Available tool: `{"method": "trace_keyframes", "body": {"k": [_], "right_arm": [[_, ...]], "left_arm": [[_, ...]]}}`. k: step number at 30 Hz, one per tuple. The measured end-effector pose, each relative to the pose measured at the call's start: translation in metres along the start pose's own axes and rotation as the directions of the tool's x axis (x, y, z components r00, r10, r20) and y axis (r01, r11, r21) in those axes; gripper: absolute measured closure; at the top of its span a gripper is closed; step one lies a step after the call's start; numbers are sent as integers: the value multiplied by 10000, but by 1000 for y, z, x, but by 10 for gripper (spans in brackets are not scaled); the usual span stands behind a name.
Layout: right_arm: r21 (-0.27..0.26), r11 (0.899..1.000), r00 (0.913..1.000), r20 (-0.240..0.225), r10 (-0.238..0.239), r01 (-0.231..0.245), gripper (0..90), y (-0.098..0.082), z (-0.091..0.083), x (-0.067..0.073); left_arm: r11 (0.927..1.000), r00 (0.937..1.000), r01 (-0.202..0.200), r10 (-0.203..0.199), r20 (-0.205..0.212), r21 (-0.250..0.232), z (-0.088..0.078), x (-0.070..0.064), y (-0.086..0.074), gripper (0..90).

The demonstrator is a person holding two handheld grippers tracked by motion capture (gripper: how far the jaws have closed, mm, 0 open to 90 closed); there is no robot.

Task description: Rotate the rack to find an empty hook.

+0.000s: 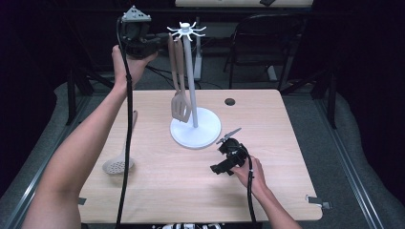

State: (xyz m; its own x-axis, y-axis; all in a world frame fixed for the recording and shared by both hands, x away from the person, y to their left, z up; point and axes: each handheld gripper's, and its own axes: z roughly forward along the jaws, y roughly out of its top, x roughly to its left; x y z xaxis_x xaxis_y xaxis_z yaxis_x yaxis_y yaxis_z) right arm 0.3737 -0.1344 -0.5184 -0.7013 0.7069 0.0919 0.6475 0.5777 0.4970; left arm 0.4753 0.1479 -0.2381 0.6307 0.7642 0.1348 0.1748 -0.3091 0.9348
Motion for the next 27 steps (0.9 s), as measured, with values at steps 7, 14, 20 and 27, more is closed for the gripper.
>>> {"method": "trace_keyframes", "body": {"k": [7,14,20,27], "right_arm": [[-77,10000,10000,-5,63,-63,84,0,0,1],[-20,10000,10000,-56,-55,55,83,1,0,1],[-45,10000,10000,-12,50,-50,83,0,1,1],[97,9999,9999,-51,-111,112,84,0,-1,-1]], "left_arm": [[9994,9986,-343,344,406,-31,-10,-13,-7,900],[9973,9942,-717,725,789,-138,-12,-28,-2,900],[9953,9923,-961,967,776,-114,-8,-34,5,900],[9972,9956,-744,747,574,-76,-6,-27,5,900]]}}
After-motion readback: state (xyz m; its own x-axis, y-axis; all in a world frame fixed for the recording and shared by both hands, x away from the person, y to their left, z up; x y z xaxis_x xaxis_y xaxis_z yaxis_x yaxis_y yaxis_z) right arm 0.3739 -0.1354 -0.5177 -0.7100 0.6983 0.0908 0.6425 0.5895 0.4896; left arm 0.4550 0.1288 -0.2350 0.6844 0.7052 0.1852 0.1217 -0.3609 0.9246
